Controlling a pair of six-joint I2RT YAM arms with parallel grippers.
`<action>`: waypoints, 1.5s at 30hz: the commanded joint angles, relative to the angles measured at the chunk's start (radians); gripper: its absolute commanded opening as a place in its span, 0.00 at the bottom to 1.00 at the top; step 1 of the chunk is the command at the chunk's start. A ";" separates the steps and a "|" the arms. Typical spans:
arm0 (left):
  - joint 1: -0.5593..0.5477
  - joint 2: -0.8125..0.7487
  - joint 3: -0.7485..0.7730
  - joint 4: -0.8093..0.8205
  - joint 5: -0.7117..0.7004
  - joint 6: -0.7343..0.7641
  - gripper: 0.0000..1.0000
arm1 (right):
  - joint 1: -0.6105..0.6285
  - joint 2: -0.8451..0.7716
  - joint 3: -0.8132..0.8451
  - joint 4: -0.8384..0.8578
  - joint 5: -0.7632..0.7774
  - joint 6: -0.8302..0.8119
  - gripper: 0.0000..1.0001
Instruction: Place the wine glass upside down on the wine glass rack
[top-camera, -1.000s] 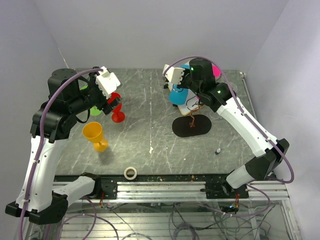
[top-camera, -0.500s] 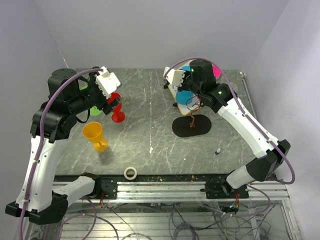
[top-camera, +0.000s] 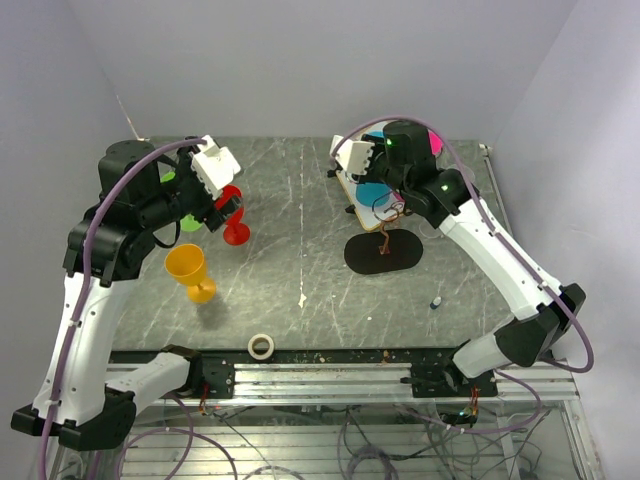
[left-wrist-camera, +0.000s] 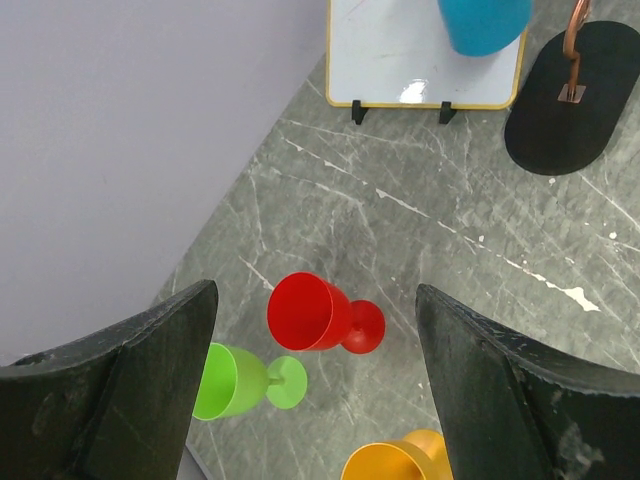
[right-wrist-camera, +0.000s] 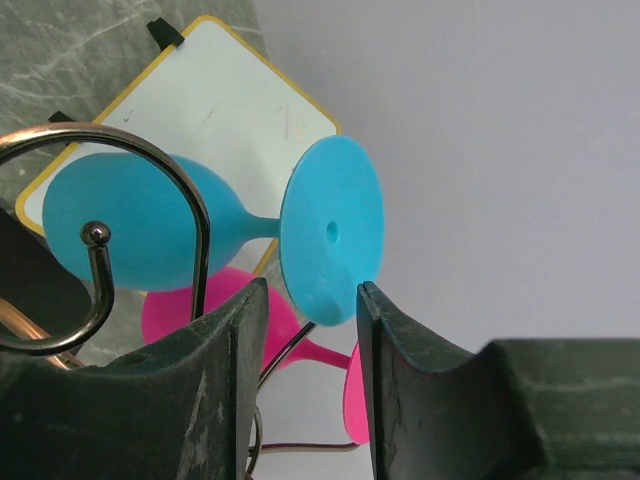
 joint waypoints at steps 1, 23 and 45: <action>0.015 -0.017 -0.026 0.049 -0.030 -0.022 0.91 | -0.009 -0.037 -0.004 -0.034 -0.016 -0.004 0.43; 0.105 0.001 -0.112 0.128 -0.331 -0.305 0.90 | -0.063 -0.102 0.117 -0.116 -0.201 0.096 0.65; 0.379 0.141 -0.221 0.251 -0.400 -0.393 0.99 | -0.263 -0.142 0.220 -0.133 -0.363 0.253 0.67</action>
